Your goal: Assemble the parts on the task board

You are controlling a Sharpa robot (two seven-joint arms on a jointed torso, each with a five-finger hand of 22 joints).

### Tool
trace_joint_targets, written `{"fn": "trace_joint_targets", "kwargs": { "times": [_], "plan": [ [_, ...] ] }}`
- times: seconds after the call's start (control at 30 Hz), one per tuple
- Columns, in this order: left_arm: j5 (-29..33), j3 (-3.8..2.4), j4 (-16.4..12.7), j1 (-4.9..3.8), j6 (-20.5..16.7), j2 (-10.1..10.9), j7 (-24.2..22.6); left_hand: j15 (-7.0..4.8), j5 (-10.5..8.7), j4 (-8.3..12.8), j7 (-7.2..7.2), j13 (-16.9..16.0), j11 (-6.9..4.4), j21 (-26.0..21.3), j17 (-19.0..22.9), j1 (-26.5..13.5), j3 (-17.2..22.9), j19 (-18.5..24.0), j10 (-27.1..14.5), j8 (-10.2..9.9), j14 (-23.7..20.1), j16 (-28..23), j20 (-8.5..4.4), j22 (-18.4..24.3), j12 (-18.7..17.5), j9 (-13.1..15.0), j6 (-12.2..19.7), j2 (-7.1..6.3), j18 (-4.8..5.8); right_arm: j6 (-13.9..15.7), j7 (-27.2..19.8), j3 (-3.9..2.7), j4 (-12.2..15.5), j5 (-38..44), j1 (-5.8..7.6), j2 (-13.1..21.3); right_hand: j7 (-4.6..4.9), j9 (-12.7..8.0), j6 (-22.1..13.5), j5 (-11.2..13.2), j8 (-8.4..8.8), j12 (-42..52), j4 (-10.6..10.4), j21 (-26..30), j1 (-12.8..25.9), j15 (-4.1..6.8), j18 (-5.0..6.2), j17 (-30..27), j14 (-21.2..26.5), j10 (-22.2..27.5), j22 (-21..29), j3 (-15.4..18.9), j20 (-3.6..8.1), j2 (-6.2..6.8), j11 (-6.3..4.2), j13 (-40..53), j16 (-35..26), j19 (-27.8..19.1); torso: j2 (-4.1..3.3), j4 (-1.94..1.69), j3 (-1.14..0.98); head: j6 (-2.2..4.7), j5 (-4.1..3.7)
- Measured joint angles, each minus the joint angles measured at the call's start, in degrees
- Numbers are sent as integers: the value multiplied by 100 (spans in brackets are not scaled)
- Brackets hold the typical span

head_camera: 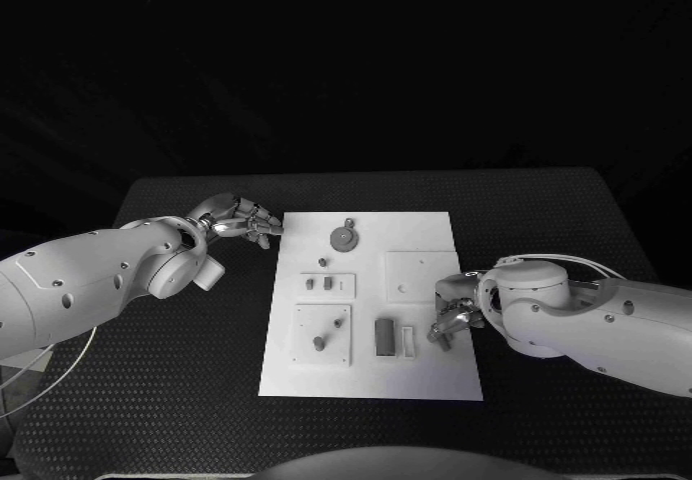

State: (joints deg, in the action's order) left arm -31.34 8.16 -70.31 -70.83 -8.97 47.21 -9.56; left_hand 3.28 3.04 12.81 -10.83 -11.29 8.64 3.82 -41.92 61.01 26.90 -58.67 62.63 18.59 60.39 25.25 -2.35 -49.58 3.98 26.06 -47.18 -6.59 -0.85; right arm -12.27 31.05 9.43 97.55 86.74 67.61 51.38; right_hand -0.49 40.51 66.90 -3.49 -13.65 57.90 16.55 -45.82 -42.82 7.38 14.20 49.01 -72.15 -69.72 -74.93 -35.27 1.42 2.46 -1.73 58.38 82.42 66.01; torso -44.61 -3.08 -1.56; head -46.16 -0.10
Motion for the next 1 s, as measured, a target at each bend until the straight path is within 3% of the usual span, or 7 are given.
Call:
{"fn": "trace_joint_targets", "kwargs": {
  "times": [0.13,0.33,0.5,0.6,0.8,0.93,1.0],
  "plan": [
    [0,0,-1,0,2,1,3,0,0,0,0,0,0,0,0,0,0,0,0,0,0,0,0,0,0,0,0,0,0,-30,-1,-10,10,-52,9,-12,0,-104,-1,49,0,0,47,-32,-627,-24,-40,12,24,31,0,55,-23,77,31,6,0,-85,0,-1,1,-7,-2],
    [-1,0,-1,0,5,2,7,0,0,0,0,0,0,0,-5,0,0,0,0,0,0,0,0,0,0,0,0,0,0,-1,-1,-12,-17,-192,12,-13,3,-124,-3,37,0,23,43,-44,-995,-25,42,23,25,31,1,209,-61,275,31,6,0,-123,0,-1,1,-12,-2],
    [-2,0,-2,0,6,2,8,0,0,0,0,0,0,0,-5,0,0,0,0,0,0,0,0,0,0,0,0,0,0,136,-1,-5,-61,-402,9,-2,4,-156,-2,37,0,42,-22,-66,-1141,-32,43,22,31,31,1,140,-61,422,31,6,0,-123,1,0,-1,-13,-4],
    [-2,0,-2,0,7,3,9,0,0,0,0,0,0,0,-4,0,0,0,0,0,0,0,0,0,0,0,0,0,0,276,-1,3,-91,-619,4,18,6,-170,0,37,0,50,-92,-66,-1151,-33,43,22,31,10,1,70,-74,431,51,2,0,-110,1,0,-2,-13,-8],
    [-2,0,-3,-1,7,4,11,0,0,0,0,4,0,0,-13,0,0,0,0,0,0,0,0,-1,0,0,0,0,0,614,22,11,-131,-1203,0,58,18,-245,-9,37,0,50,-131,-66,-1000,-41,43,22,40,-13,1,30,-103,280,69,-15,0,-81,1,0,-3,-4,-12],
    [-2,0,-3,-1,7,6,12,0,0,0,0,5,0,0,-13,0,0,0,0,0,0,0,0,0,0,0,0,0,0,812,34,18,-126,-1429,-9,51,48,-233,-39,37,30,71,-151,-88,-977,-32,41,16,-10,-43,1,5,-85,257,39,-23,0,-62,0,-3,-3,-3,-8],
    [-2,0,-3,-1,7,6,13,0,0,0,0,5,0,0,-13,0,0,0,0,0,0,0,0,3,0,0,0,0,0,901,46,23,-106,-1526,-14,70,64,-211,-56,38,87,71,-59,-88,-977,-25,36,16,-20,-43,1,-88,-72,257,39,-25,23,-48,0,-2,-3,-3,-5]
  ]
}}
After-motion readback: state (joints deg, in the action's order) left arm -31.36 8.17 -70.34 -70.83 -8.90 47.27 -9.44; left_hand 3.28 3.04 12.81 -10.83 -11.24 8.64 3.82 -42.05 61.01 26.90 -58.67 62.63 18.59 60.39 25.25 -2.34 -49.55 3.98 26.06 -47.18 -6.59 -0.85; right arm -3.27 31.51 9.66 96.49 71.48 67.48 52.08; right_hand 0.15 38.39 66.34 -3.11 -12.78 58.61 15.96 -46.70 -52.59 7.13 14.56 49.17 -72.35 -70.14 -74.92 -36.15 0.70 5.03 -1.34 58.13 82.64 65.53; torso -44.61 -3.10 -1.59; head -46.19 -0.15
